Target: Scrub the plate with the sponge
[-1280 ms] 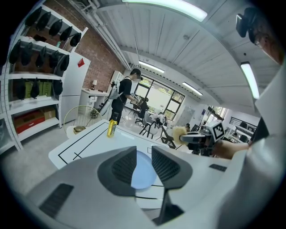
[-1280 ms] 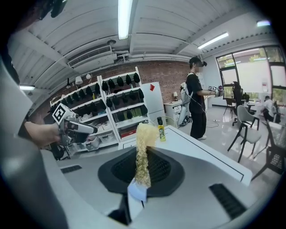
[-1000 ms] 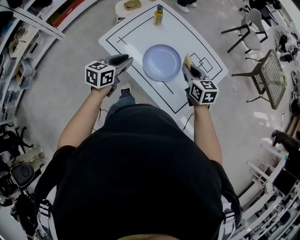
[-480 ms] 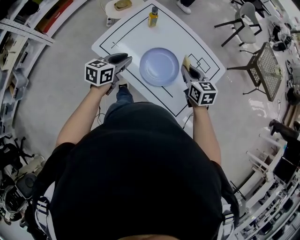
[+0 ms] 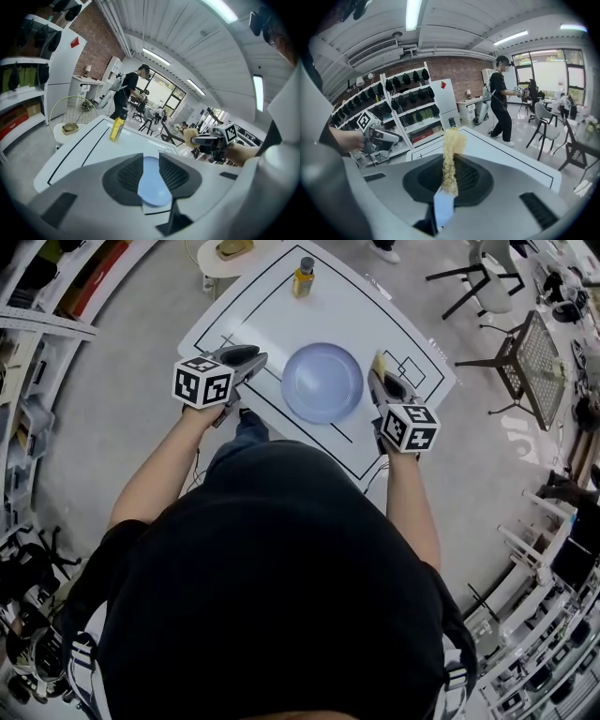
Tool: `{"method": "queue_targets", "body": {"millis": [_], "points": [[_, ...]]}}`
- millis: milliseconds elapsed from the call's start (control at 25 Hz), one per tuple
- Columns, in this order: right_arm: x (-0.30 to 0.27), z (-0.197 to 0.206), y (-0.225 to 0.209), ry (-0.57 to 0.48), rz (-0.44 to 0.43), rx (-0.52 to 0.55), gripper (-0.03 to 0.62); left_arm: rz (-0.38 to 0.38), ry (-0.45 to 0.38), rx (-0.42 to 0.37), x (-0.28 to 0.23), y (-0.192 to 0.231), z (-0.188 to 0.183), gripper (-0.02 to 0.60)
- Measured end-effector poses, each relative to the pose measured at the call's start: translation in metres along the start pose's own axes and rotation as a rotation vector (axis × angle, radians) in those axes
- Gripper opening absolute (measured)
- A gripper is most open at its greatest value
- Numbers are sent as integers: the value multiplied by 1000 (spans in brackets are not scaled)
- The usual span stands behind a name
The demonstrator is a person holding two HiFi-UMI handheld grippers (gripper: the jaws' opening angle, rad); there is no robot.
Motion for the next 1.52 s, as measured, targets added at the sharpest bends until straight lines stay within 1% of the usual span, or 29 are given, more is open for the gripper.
{"method": "queue_targets", "body": {"millis": [280, 720, 920, 1280, 1400, 1520], "points": [[-21, -8, -4, 5, 18, -35, 35, 33, 52, 1, -15, 20, -4, 110], [-42, -2, -16, 37, 21, -65, 35, 47, 93, 21, -32, 36, -3, 110], [-57, 2, -11, 64, -1, -61, 35, 48, 109, 34, -38, 42, 2, 110], [-85, 16, 9, 132, -73, -24, 35, 78, 163, 46, -58, 35, 20, 110], [-94, 25, 14, 162, -91, -7, 35, 80, 190, 47, -64, 35, 32, 110], [-105, 36, 16, 199, -104, 10, 35, 81, 235, 54, -68, 39, 51, 110]]}}
Point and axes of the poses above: the fingertips, and each gripper's own axes: x backward along the fingers, y to its left, z out of its underside, the point moved 3 cm from there along x, backward along the fingers, and after that the axes turned 1 degree about y, right-handed, at the moved point
